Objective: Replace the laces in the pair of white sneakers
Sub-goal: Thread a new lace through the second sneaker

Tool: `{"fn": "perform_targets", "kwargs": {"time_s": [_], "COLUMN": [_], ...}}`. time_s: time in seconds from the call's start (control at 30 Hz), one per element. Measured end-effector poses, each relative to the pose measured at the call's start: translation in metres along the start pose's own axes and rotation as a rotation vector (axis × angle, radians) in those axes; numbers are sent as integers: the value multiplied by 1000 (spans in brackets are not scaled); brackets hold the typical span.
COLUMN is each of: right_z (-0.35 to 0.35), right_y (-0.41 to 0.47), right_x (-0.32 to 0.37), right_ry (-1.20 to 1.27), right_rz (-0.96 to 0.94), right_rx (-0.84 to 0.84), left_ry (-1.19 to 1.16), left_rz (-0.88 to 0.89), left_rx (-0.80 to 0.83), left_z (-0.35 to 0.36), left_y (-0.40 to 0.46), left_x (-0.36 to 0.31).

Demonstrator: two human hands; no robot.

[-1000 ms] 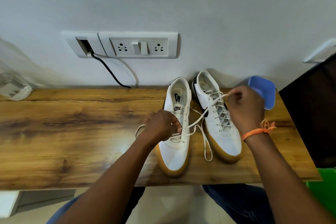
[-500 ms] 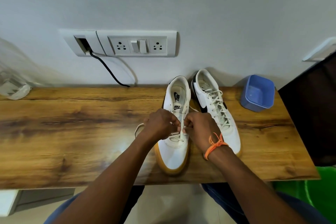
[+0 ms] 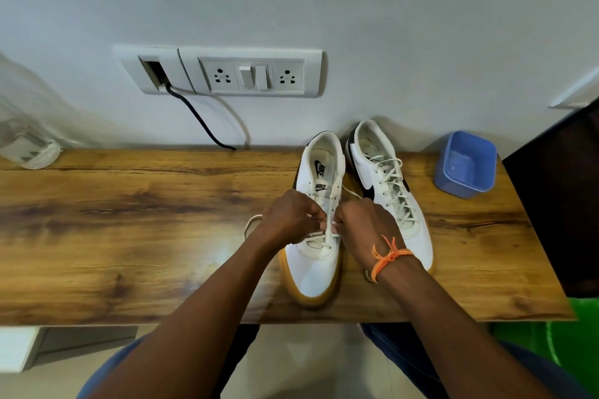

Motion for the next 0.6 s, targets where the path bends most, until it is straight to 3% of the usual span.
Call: {"fn": "perform_targets", "kwargs": {"time_s": [0.03, 0.1, 0.27, 0.47, 0.6], "right_z": [9, 11, -50, -99, -82], "right_y": [-1, -2, -1, -15, -5], "right_x": [-2, 0, -11, -76, -52], "right_ry": [2, 47, 92, 455, 320], "right_rz": [19, -5, 8, 314, 157], "right_rx": [94, 58, -256, -771, -633], "left_ry": [-3, -6, 109, 174, 65], "left_rz": [0, 3, 42, 29, 50], "left_rx": [0, 5, 2, 22, 73], "left_z": [0, 0, -7, -12, -23], "left_y": [1, 1, -1, -2, -6], "left_x": [1, 2, -2, -3, -8]}}
Point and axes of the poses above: each hand's wrist, its own y-axis towards the middle knuckle, its own z-axis out of the palm, x = y × z, the point moved 1 cm from there along y, towards the middle knuckle, and after that the axes turned 11 degrees about -z, right-handed, at the moved point
